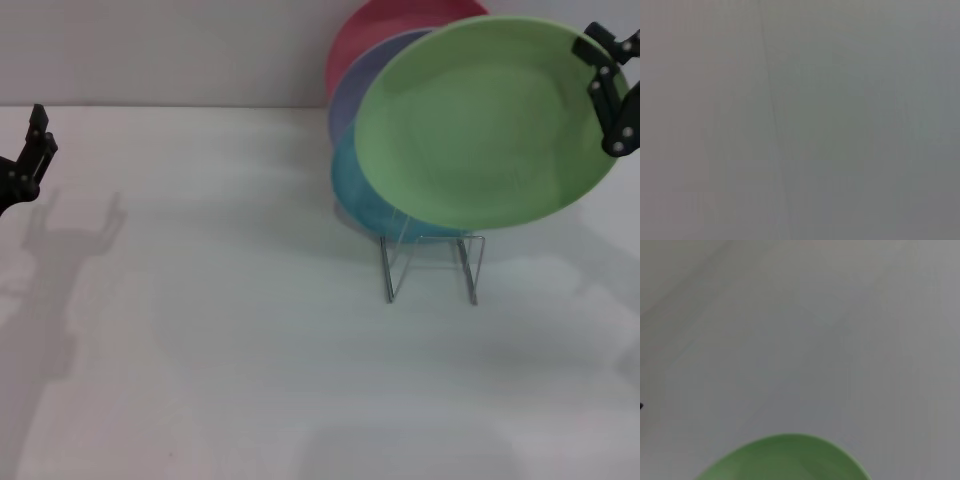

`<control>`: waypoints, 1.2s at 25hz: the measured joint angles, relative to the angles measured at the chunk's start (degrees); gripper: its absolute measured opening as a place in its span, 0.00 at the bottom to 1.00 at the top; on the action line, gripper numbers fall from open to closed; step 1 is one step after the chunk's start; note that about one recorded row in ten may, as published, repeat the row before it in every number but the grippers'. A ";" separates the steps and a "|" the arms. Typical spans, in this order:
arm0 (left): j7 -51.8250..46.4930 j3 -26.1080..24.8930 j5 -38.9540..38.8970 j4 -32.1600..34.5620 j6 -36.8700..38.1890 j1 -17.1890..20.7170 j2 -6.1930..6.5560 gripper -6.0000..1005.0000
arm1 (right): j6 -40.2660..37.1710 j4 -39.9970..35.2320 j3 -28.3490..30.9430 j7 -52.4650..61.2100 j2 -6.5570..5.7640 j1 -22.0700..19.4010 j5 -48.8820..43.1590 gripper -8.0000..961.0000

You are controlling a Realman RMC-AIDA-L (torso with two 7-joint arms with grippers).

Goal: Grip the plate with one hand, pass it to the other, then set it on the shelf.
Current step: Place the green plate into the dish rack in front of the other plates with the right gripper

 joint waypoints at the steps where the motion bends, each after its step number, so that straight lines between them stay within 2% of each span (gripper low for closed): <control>1: 0.01 0.05 0.01 -0.01 -0.27 -0.17 -0.01 0.81 | -0.18 -0.08 0.25 0.00 -0.01 0.25 -0.51 0.04; 13: 0.30 0.73 0.04 0.00 -2.48 -1.62 -0.02 0.81 | -4.84 -1.03 0.37 0.00 0.10 2.21 -4.73 0.04; 19: 0.32 0.86 0.03 0.00 -2.53 -1.98 -0.01 0.81 | -6.53 -4.63 0.53 0.00 0.55 3.16 -3.78 0.04; 25: 0.33 1.44 0.04 0.00 -2.53 -2.27 0.07 0.81 | -6.85 -6.80 0.85 0.03 0.67 3.45 -3.57 0.08; 30: 0.34 1.52 0.04 0.00 -2.53 -2.53 0.07 0.81 | -6.47 -6.74 0.59 0.05 0.69 2.98 -3.51 0.26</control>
